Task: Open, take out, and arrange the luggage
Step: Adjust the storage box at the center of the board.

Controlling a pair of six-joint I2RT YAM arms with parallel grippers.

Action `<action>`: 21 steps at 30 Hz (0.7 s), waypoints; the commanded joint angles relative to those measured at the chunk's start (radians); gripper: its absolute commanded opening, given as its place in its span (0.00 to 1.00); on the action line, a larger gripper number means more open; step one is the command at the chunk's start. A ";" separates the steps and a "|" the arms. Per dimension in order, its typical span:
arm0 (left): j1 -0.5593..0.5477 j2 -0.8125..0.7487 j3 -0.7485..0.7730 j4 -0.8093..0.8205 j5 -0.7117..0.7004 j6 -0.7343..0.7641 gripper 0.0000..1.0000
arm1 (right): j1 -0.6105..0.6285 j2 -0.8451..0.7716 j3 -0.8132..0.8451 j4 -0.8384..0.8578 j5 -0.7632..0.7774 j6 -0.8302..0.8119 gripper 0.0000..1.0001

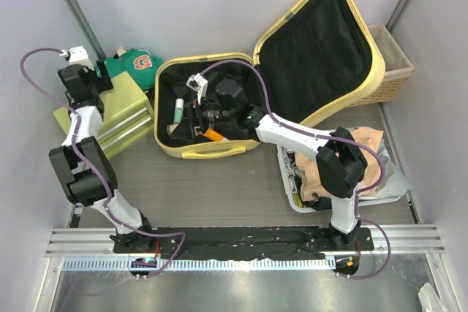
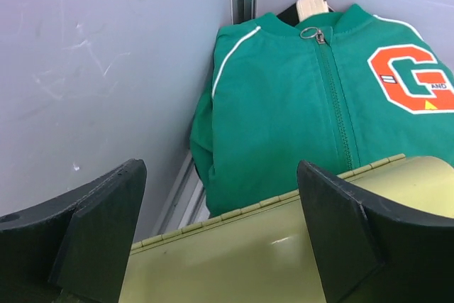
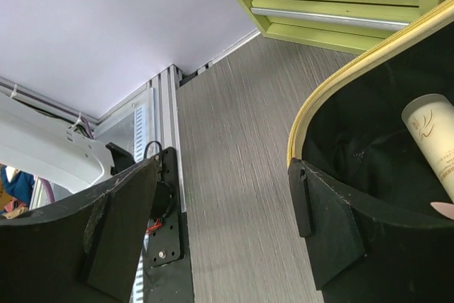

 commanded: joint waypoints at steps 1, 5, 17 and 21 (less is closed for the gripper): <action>0.018 0.021 -0.077 -0.089 0.101 -0.070 0.91 | 0.004 -0.053 0.006 0.061 -0.006 0.010 0.83; 0.023 -0.062 -0.186 -0.115 0.057 -0.156 0.90 | 0.004 -0.041 -0.004 0.060 0.007 0.016 0.82; 0.035 -0.200 -0.375 -0.366 -0.167 -0.268 0.91 | 0.002 -0.024 -0.046 0.110 0.018 0.050 0.81; 0.035 -0.234 -0.415 -0.452 -0.219 -0.351 0.90 | 0.002 -0.032 -0.057 0.110 0.021 0.048 0.81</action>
